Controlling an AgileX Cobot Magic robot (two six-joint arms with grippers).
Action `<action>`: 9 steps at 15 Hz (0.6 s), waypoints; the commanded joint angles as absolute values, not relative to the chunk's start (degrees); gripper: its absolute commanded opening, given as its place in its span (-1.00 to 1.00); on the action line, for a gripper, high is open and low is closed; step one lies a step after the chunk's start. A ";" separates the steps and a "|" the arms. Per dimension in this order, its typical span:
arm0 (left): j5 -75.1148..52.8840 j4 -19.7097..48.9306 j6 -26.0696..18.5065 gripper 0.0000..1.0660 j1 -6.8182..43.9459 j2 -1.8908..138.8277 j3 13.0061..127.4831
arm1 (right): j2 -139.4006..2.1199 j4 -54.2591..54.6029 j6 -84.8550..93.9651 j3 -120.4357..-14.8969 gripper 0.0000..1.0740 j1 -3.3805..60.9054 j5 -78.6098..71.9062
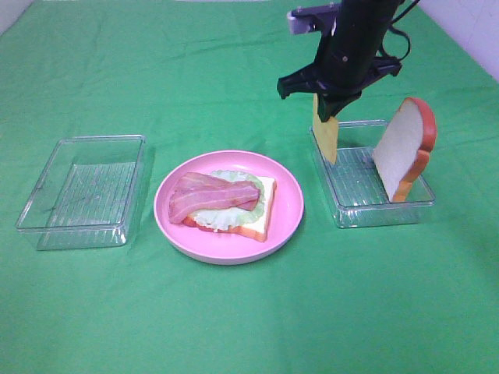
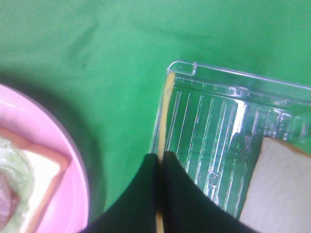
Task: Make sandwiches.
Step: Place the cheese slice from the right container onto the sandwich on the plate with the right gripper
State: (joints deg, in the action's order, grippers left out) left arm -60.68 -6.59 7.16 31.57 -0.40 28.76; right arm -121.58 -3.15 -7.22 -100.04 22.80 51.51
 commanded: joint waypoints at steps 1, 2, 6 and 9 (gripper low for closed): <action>-60.16 -6.53 7.05 0.81 31.57 -1.38 28.65 | -116.54 -0.52 -6.02 -100.38 -1.00 22.69 53.46; -60.16 -6.53 7.05 0.81 31.57 -1.38 28.65 | -115.34 2.18 -4.13 -100.38 -1.00 22.69 54.26; -60.16 -6.53 7.05 0.81 31.57 -1.38 28.65 | -114.82 22.17 9.85 -99.52 -1.00 22.75 58.27; -60.16 -6.53 7.05 0.81 31.57 -1.38 28.65 | -115.97 44.98 23.15 -94.71 -1.00 22.80 58.50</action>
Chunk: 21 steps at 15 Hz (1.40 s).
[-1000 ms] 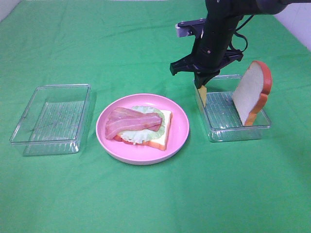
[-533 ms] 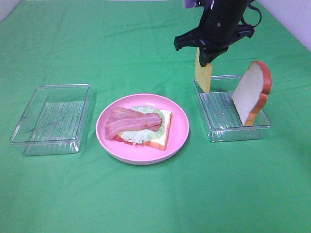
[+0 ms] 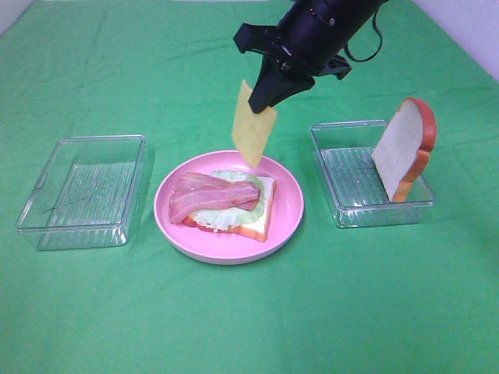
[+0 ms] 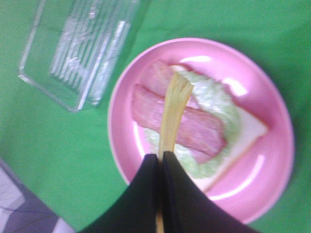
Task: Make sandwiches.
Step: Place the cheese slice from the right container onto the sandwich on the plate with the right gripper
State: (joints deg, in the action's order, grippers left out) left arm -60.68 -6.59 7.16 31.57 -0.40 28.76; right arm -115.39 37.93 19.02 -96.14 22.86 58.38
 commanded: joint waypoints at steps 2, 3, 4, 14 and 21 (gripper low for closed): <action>-60.16 -6.53 7.05 0.81 31.57 -1.38 28.65 | -118.03 50.48 23.95 -94.31 -1.00 22.80 58.90; -60.16 -6.53 7.05 0.81 31.57 -1.38 28.65 | -119.52 53.29 23.95 -94.31 -1.00 22.80 58.96; -60.16 -6.53 7.05 0.81 31.57 -1.38 28.65 | -121.12 55.41 23.95 -94.31 -1.00 23.09 58.96; -60.16 -6.53 7.05 0.81 31.57 -1.43 28.65 | -127.83 45.78 21.43 -94.31 -0.93 26.07 51.80; -60.16 -6.53 7.05 0.81 31.57 -1.43 28.65 | -125.54 31.57 10.14 -94.48 0.41 26.07 50.53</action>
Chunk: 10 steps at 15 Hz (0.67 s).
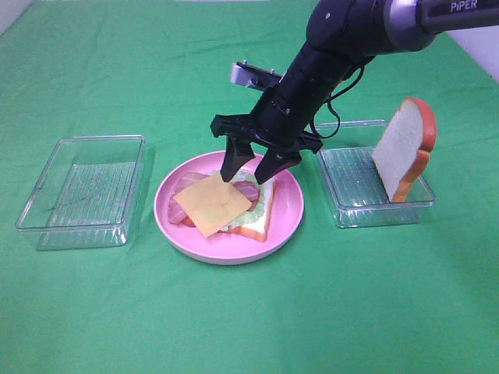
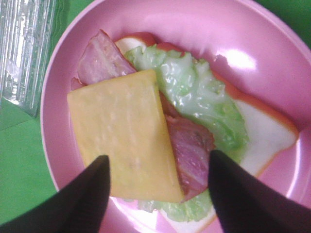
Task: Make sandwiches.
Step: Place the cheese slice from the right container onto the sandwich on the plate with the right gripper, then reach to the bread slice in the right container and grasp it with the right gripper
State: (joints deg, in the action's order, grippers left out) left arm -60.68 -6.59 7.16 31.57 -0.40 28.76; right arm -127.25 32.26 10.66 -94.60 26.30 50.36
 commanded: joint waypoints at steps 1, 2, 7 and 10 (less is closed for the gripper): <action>-60.16 -6.53 7.05 0.81 31.57 -1.43 28.65 | -123.82 29.56 10.14 -94.48 0.42 26.07 50.65; -60.16 -6.53 7.05 0.81 31.57 -1.43 28.65 | -122.78 28.19 10.08 -94.48 0.42 26.07 50.71; -60.16 -6.53 7.05 0.81 31.57 -1.43 28.65 | -110.29 6.53 0.86 -94.48 0.42 23.43 53.92; -60.16 -6.53 7.05 0.81 31.57 -1.43 28.65 | -107.83 5.90 0.86 -94.48 0.42 17.76 55.81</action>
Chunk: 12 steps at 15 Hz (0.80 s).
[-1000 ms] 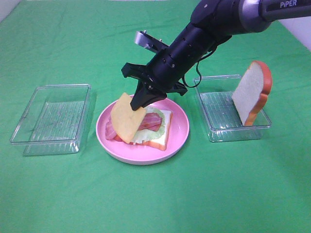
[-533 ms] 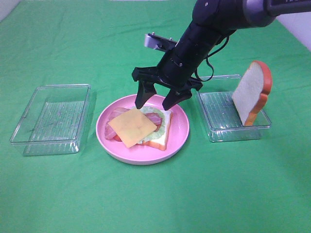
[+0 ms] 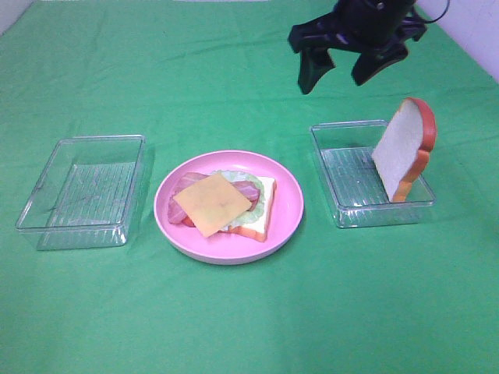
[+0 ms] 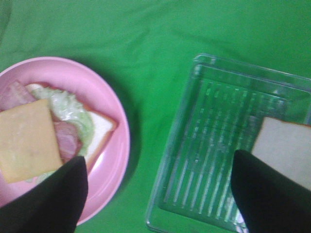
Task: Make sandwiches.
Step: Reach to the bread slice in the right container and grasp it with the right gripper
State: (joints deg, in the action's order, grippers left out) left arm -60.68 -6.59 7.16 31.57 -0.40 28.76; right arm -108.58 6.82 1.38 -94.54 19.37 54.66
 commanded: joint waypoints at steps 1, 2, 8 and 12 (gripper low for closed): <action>-60.16 -6.53 7.05 0.81 31.57 -1.43 28.65 | -107.66 5.50 0.86 -94.48 0.42 15.53 56.67; -60.16 -6.53 7.05 0.81 31.57 -1.43 28.65 | -107.83 4.64 0.00 -94.48 0.42 13.41 57.81; -60.16 -6.53 7.05 0.81 31.57 -1.43 28.65 | -108.00 2.41 -3.15 -94.42 0.42 6.59 58.96; -60.16 -6.53 7.05 0.81 31.57 -1.43 28.65 | -115.57 2.52 -3.21 -94.42 0.42 6.70 59.53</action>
State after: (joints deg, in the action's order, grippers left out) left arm -60.68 -6.59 7.16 31.57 -0.40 28.76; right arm -114.48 2.58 -2.86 -94.54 6.70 58.96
